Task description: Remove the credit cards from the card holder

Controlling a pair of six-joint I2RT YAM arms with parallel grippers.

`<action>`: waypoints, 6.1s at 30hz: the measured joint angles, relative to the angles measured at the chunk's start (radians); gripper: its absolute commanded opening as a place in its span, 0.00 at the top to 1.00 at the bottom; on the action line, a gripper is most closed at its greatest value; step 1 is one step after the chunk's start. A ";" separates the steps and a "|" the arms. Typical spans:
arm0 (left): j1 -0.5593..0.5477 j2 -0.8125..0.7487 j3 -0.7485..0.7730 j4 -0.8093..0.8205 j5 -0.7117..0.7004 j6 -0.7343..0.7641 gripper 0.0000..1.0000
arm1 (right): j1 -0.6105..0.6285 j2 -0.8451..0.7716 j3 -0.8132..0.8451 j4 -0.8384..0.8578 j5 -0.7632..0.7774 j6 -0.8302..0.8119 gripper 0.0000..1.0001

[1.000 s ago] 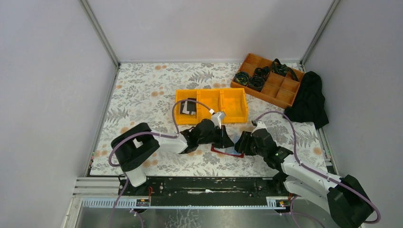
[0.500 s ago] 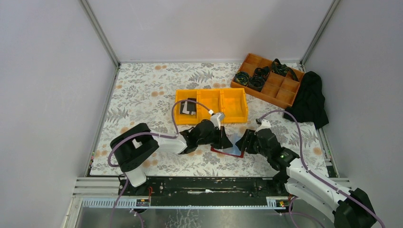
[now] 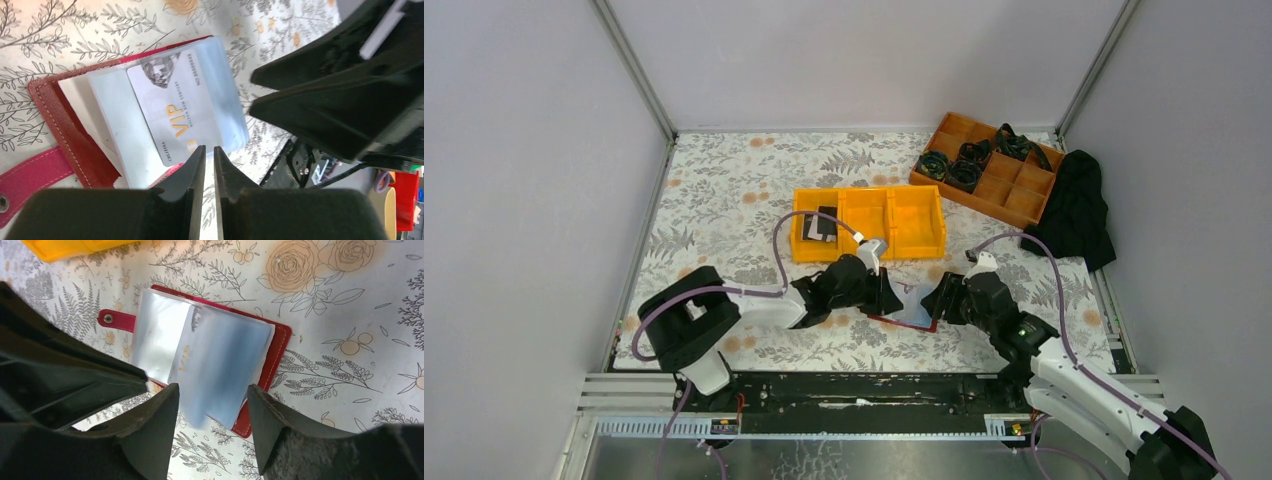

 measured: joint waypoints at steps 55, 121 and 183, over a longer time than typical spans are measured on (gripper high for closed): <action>0.101 0.332 -0.118 0.585 0.189 -0.216 0.87 | -0.002 0.319 -0.033 0.286 -0.065 0.049 1.00; 0.703 0.190 0.366 -0.357 0.238 0.283 1.00 | -0.003 0.283 -0.050 0.277 -0.064 0.044 0.97; 0.461 -0.372 0.191 -0.475 -0.088 0.266 0.78 | -0.005 0.249 -0.066 0.282 -0.065 0.041 0.76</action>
